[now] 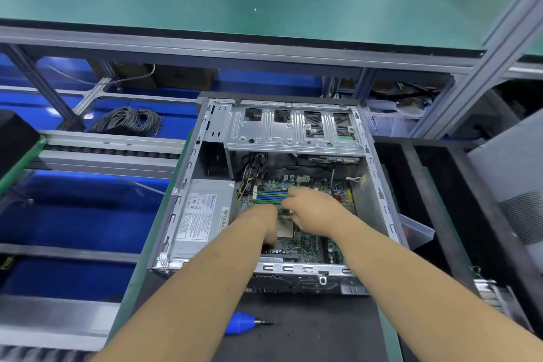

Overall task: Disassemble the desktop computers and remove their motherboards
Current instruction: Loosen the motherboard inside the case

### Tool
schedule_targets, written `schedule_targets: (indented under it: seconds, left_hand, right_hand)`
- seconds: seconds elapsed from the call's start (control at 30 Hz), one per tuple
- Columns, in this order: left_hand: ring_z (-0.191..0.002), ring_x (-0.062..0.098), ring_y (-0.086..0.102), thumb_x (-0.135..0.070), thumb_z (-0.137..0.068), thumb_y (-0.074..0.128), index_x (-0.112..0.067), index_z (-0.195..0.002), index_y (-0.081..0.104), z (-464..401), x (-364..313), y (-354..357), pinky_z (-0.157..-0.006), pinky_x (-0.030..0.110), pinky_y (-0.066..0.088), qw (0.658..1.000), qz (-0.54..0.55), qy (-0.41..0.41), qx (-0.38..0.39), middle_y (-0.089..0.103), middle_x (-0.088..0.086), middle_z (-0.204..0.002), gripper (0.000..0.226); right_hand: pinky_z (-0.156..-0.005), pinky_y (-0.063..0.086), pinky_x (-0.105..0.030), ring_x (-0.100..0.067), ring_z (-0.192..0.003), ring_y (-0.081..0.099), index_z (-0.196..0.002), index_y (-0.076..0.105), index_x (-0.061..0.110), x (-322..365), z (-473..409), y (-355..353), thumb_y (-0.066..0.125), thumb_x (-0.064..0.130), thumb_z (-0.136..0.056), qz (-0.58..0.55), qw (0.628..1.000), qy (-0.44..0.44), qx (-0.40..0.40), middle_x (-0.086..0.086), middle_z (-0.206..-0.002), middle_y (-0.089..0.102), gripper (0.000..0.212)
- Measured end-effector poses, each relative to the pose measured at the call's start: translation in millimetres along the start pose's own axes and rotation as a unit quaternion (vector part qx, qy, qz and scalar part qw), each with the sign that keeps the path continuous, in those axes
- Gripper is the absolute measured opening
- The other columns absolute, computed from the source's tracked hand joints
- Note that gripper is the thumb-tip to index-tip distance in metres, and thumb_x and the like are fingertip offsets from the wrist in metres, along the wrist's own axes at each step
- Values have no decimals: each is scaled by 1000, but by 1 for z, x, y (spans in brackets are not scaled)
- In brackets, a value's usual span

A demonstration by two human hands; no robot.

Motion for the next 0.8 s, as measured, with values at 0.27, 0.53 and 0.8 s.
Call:
schedule_targets:
  seconds: [0.27,0.53,0.8]
  left_hand:
    - [-83,25,56,-28,-79,80,-17,-71,44,-2,2,2,-72,35,49,1000,-25,-5,8,49,0,-73,38]
    - [-82,23,56,-27,-81,78,-14,-77,47,-1,2,2,-70,35,49,1000,-10,-11,17,51,0,-75,33]
    - [-84,24,57,-27,-79,80,-14,-78,47,-1,2,2,-74,37,51,1000,7,-13,15,52,1,-77,35]
  right_hand:
    - [-89,41,-42,-24,-99,51,-91,59,17,14,-1,6,61,41,-89,46,996,-25,67,-1,-95,48,24]
    - [-76,39,-36,-22,-84,47,-82,54,18,10,-9,12,74,34,-73,-20,998,19,58,1,-84,51,27]
    - [-73,37,-35,-24,-83,47,-79,51,17,9,-7,10,69,29,-81,-1,999,8,54,0,-80,52,22]
Point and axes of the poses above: each hand's wrist, its own z-axis away from the middle knuckle, its own y-axis out of the palm, x = y × z, the point moved 5 cm from there along -z, towards the middle knuckle
